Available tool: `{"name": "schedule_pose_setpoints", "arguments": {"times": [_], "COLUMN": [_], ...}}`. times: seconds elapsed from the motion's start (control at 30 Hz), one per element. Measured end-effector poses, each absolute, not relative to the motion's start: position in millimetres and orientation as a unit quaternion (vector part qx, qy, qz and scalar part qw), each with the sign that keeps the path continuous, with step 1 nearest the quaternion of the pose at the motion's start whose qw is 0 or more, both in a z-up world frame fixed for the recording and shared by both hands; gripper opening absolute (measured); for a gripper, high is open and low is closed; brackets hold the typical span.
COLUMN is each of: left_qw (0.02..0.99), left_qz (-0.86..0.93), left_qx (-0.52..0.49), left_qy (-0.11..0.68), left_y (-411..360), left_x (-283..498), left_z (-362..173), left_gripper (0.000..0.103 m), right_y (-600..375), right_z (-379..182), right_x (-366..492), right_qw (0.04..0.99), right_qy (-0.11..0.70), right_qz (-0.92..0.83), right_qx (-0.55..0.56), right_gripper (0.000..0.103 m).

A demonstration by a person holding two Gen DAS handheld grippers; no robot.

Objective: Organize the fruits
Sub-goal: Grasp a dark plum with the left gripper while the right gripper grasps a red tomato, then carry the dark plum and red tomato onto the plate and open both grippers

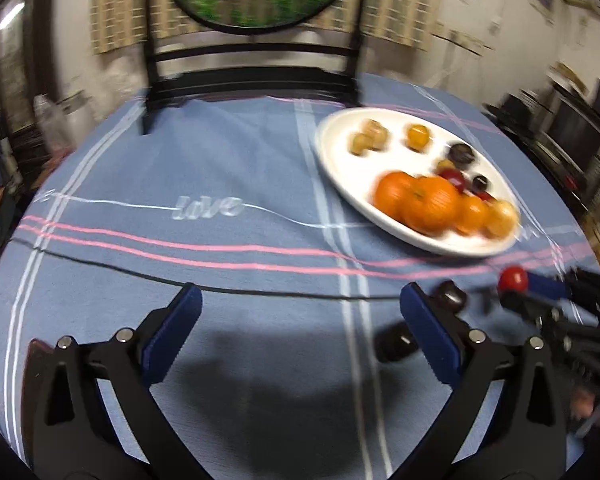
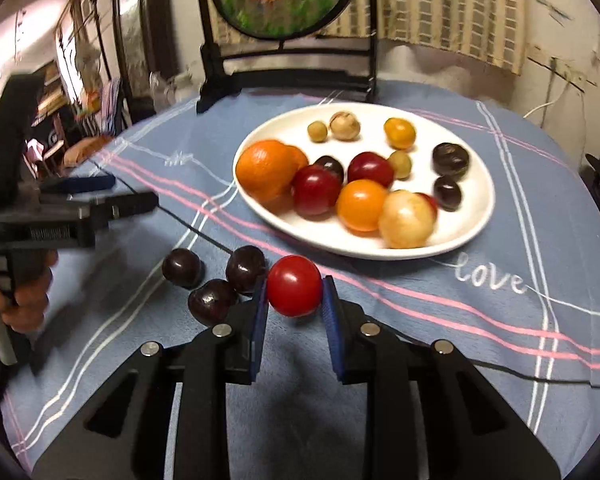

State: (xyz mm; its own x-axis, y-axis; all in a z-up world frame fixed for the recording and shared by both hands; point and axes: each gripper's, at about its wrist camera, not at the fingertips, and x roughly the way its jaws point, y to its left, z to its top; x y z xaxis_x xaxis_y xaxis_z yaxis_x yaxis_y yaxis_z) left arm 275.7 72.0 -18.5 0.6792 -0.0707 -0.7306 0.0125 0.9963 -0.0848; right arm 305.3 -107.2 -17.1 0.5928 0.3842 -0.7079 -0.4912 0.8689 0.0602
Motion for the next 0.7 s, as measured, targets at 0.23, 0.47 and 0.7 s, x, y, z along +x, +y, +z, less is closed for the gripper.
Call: {"name": "schedule_pose_setpoints", "arguments": {"times": [0.23, 0.47, 0.7], "left_qw": [0.899, 0.889, 0.884], "left_qz": [-0.117, -0.139, -0.147], "left_qx": [-0.047, -0.041, -0.021], "left_qy": [0.419, 0.434, 0.444], "left_y": [50.0, 38.6, 28.8], "left_x": [270.9, 269.1, 269.2], "left_z": [-24.9, -34.6, -41.7], "left_gripper": [0.075, 0.050, 0.040], "right_y": [-109.6, -109.4, -108.3], "right_z": [-17.9, -16.8, -17.4], "right_x": [297.4, 295.5, 295.1], "right_qw": [0.880, 0.881, 0.880], "right_qy": [0.391, 0.389, 0.389], "right_qz": [0.266, 0.265, 0.266], "right_qx": [-0.053, -0.054, -0.056], "right_gripper": [0.027, 0.027, 0.027]}}
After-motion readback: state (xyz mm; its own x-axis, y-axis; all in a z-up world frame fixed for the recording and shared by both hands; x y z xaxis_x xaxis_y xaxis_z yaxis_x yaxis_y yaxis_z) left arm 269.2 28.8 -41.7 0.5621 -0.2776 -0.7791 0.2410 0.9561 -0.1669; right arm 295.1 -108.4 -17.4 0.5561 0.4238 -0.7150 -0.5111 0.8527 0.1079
